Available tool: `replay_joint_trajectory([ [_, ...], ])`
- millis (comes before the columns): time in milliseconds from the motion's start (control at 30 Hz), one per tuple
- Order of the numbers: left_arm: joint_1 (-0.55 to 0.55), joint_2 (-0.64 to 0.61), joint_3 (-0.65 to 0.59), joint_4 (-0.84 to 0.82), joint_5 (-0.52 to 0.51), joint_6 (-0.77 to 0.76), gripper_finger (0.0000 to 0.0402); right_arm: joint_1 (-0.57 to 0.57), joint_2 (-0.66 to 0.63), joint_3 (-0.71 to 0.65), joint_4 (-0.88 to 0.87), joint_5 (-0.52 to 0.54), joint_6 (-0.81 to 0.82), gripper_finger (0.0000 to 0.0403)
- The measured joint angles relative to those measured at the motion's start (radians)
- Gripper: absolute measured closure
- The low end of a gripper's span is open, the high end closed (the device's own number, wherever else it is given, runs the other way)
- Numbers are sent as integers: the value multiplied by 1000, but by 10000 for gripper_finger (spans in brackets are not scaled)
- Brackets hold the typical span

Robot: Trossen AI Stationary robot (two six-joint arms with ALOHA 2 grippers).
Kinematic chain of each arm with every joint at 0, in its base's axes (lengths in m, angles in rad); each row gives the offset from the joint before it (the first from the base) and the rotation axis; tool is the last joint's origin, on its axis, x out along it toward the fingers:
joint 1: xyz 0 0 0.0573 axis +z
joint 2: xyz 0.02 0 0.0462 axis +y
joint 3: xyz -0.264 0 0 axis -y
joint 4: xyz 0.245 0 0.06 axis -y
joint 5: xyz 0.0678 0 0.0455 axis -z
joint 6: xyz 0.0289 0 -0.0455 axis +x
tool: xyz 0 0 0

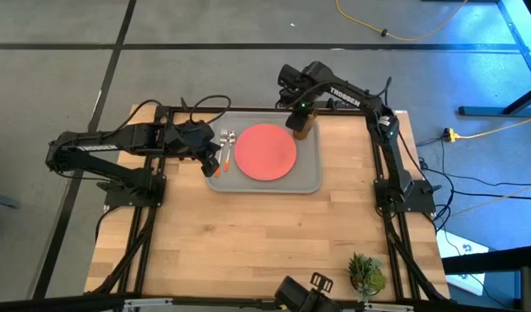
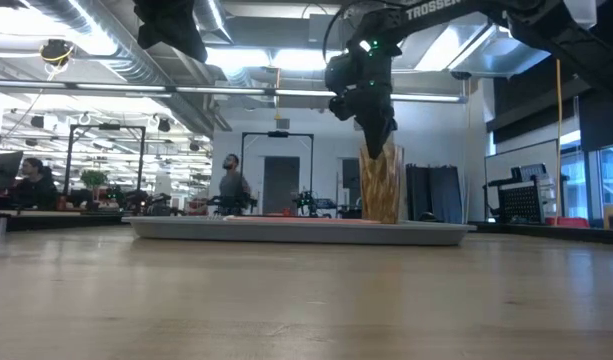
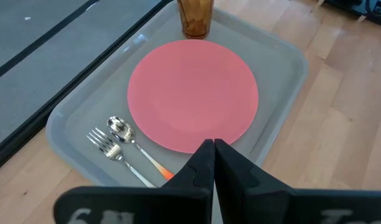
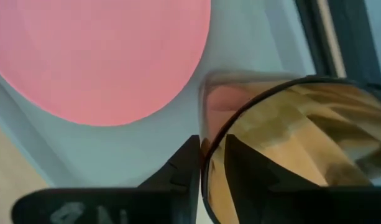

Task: Pick and place plate/cup/fork/spoon on tray
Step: Put the orange cup on the gray tray to the top right of the pink plate, then adjust the gray tray

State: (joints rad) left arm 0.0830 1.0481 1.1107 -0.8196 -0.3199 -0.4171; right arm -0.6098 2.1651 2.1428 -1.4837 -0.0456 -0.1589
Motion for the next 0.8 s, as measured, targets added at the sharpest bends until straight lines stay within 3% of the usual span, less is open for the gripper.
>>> replay_joint_trajectory([
  [600, 0, 0, 0, -1, 12, -27, 401, 3, -1, 214, -87, 1, -3, 328],
  [800, 0, 0, 0, -43, 19, -72, 401, 20, -112, 202, -87, -17, 17, 331],
])
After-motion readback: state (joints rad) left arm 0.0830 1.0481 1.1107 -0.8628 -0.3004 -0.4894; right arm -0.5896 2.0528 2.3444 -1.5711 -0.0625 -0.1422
